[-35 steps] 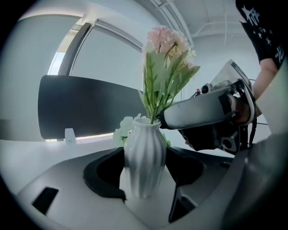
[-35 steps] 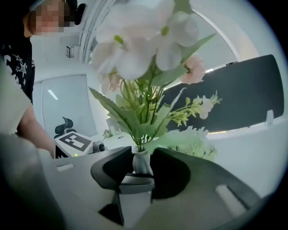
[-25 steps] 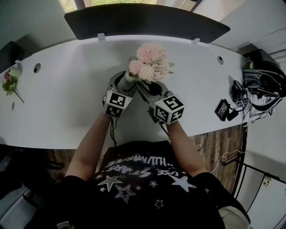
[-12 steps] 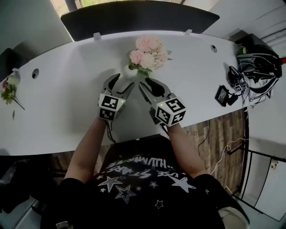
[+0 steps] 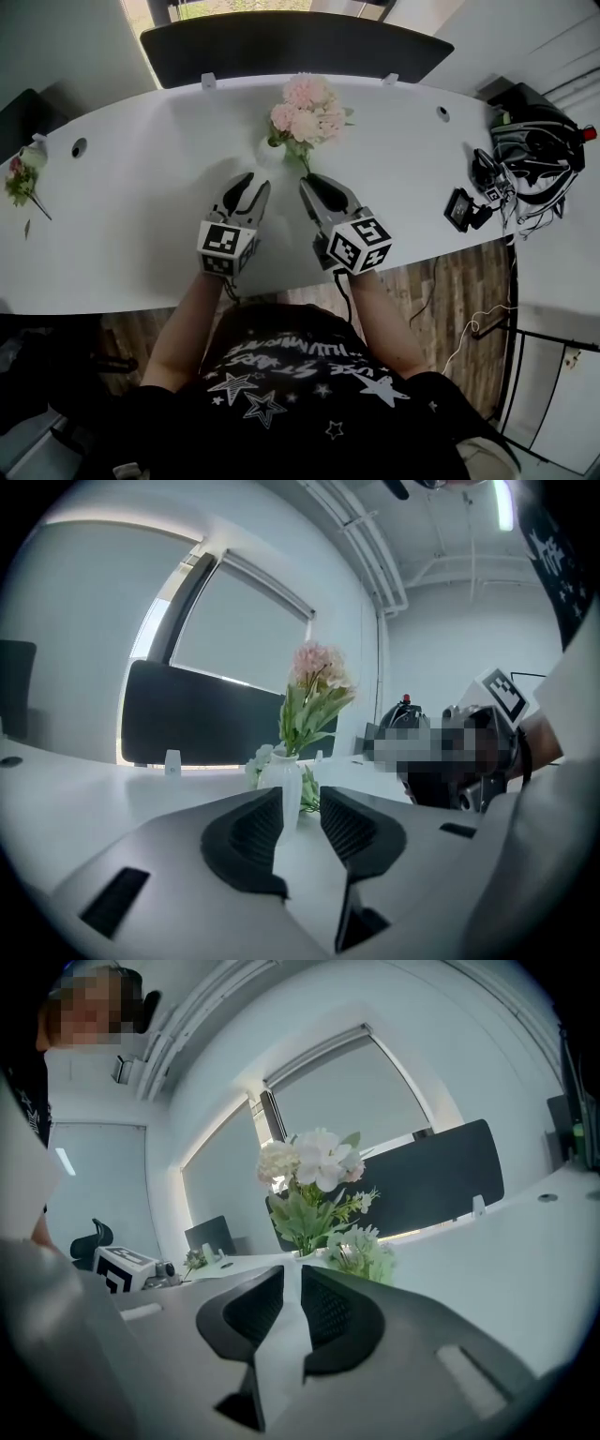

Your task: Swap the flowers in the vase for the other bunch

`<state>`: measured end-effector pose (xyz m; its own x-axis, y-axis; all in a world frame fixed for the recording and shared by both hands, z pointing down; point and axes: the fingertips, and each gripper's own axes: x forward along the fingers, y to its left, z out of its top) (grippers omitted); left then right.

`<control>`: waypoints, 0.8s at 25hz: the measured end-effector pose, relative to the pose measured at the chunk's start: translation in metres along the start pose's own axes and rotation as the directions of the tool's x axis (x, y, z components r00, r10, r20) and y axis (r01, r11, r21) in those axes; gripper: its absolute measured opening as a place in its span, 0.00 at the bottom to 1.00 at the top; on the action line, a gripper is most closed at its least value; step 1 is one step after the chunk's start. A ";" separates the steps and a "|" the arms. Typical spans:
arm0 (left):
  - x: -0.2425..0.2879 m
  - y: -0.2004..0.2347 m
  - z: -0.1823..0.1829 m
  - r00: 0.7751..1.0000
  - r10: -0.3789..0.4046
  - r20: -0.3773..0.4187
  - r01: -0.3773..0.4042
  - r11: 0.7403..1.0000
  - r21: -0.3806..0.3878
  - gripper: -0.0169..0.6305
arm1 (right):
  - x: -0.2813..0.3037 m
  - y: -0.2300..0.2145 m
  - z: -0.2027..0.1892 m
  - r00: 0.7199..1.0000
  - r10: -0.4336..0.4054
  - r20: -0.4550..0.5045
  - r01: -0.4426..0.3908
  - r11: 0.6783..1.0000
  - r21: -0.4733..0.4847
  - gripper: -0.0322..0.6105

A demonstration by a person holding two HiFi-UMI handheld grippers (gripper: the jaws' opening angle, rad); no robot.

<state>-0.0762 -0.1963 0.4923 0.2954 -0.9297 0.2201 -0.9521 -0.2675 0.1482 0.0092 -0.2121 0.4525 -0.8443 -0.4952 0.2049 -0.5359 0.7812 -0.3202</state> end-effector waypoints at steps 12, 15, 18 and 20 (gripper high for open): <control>-0.064 -0.067 0.015 0.995 0.093 0.023 -0.094 0.994 0.050 0.04 | -0.074 0.033 -0.006 0.997 0.071 0.038 -0.072 0.997 0.024 0.05; -0.084 -0.088 0.015 0.993 0.115 0.036 -0.116 0.992 0.051 0.04 | -0.097 0.047 -0.008 0.994 0.098 0.042 -0.097 0.995 -0.017 0.05; -0.104 -0.107 0.013 0.989 0.140 0.054 -0.142 0.989 0.047 0.04 | -0.118 0.065 -0.016 0.989 0.147 0.015 -0.147 0.989 -0.032 0.05; -0.116 -0.118 0.013 0.986 0.152 0.070 -0.156 0.986 0.053 0.04 | -0.131 0.077 -0.022 0.984 0.176 -0.001 -0.176 0.983 -0.044 0.05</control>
<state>0.0009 -0.0602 0.4366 0.1406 -0.9751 0.1717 -0.9894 -0.1319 0.0611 0.0786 -0.0790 0.4217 -0.9254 -0.3497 0.1458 -0.3784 0.8723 -0.3098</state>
